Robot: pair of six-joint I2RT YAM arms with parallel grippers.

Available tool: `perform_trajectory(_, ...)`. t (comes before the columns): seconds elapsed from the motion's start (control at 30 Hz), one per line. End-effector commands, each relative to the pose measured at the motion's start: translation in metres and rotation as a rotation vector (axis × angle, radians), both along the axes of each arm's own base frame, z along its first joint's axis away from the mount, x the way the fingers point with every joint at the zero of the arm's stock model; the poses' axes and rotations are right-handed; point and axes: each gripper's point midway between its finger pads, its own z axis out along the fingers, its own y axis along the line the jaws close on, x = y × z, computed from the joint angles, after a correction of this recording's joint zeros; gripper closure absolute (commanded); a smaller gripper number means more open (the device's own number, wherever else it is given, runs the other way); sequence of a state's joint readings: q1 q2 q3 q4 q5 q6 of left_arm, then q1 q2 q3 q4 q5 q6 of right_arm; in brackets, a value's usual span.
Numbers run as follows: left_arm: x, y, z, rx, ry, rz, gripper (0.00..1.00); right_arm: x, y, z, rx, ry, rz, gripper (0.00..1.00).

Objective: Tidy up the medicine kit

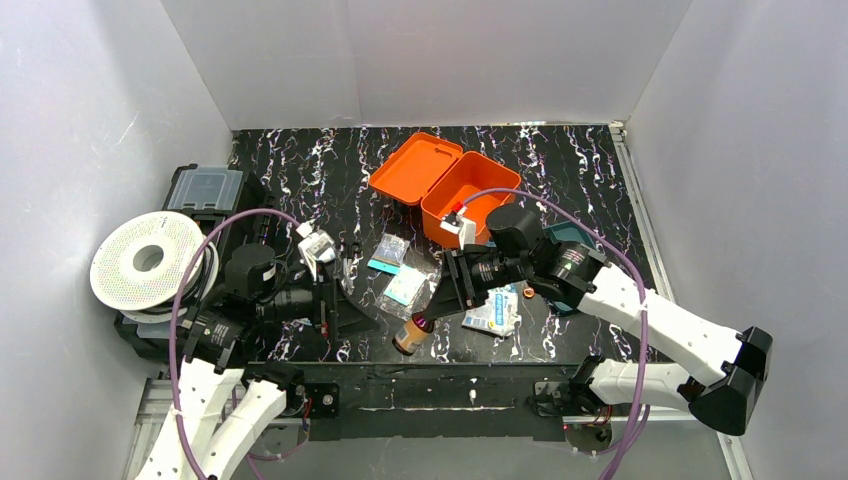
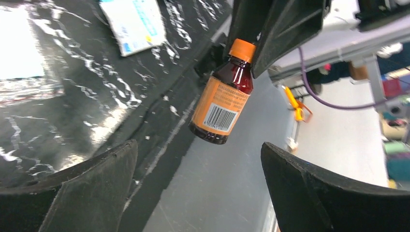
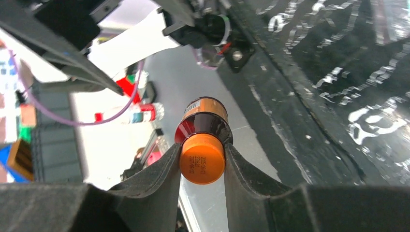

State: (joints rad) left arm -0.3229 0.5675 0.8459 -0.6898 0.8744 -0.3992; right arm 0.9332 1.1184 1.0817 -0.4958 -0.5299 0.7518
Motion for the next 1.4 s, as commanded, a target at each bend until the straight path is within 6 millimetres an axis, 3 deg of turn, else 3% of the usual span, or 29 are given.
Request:
perform_trajectory(0.0, -0.036, -0.008, 0.027, -0.117, 0.032, -0.184, 0.0, -0.032, 0.018, 0.048, 0.241, -0.031, 0.24, 0.99)
perform_trajectory(0.23, -0.05, -0.008, 0.03, -0.158, 0.071, -0.248, 0.01, -0.033, 0.039, 0.059, 0.249, -0.054, 0.282, 0.99)
perform_trajectory(0.57, -0.056, -0.01, 0.027, -0.173, 0.13, -0.277, 0.16, -0.037, 0.058, 0.076, 0.28, -0.08, 0.336, 0.99)
perform_trajectory(1.13, -0.067, -0.012, 0.032, -0.197, 0.119, -0.357, 0.41, -0.03, 0.073, 0.079, 0.295, -0.096, 0.341, 0.99)
perform_trajectory(1.2, -0.068, -0.013, 0.032, -0.2, 0.121, -0.363, 0.42, -0.03, 0.075, 0.078, 0.294, -0.092, 0.34, 0.99)
perform_trajectory(1.3, -0.065, -0.013, 0.03, -0.195, 0.126, -0.351, 0.31, -0.032, 0.076, 0.08, 0.306, -0.085, 0.349, 0.99)
perform_trajectory(1.37, -0.065, -0.013, 0.029, -0.194, 0.124, -0.351, 0.3, -0.034, 0.077, 0.082, 0.31, -0.089, 0.355, 0.99)
